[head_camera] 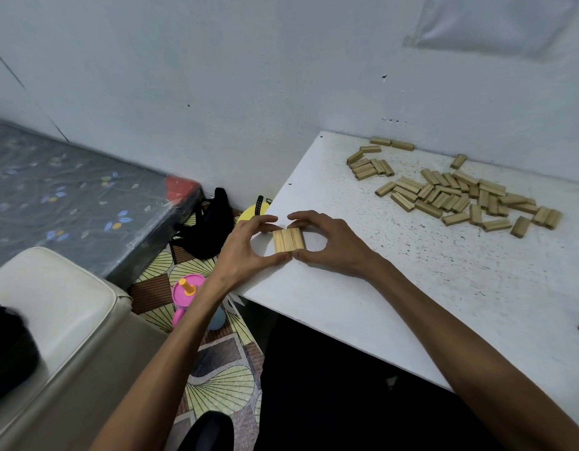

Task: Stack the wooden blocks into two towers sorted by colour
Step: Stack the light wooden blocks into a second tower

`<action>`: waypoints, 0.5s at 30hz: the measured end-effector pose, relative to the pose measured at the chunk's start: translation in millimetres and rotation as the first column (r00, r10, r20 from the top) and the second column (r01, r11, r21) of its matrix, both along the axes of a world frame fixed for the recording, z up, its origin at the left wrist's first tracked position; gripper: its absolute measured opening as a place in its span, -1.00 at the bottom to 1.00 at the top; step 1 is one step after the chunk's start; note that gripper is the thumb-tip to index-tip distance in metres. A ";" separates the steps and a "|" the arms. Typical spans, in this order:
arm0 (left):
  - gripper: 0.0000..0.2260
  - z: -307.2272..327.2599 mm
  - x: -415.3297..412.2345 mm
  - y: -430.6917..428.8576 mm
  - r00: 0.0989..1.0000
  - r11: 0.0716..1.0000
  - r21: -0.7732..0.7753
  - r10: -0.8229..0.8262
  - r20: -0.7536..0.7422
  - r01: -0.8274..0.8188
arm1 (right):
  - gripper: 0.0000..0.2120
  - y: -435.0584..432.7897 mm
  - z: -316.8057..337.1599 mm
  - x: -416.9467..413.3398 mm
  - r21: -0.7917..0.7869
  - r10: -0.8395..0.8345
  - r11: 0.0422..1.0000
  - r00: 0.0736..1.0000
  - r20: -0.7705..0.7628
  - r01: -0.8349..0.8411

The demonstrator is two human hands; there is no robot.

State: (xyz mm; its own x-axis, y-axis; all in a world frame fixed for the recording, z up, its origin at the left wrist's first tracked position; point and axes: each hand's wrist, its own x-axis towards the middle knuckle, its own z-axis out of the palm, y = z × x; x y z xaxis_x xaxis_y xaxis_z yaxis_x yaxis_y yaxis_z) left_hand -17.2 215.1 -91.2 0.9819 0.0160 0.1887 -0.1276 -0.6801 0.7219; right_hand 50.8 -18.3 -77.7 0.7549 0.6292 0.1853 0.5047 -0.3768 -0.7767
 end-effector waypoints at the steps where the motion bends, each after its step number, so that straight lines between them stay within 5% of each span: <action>1: -0.32 0.0 -0.2 0.2 1.000 1.000 0.003 -0.006 -0.002 0.006 | -0.35 0.3 -0.2 0.2 -0.005 0.004 1.000 1.000 -0.002 -0.004; 7: -0.21 2.1 -1.1 0.9 0.999 1.000 -0.001 -0.027 -0.031 0.027 | -0.28 -0.5 0.9 1.5 -0.013 0.014 1.000 0.999 -0.032 -0.015; 15: -0.38 13.0 -2.2 4.8 0.993 0.996 -0.054 -0.078 -0.087 0.074 | -0.54 -12.6 4.1 0.7 0.081 -0.028 0.996 0.997 -0.065 0.033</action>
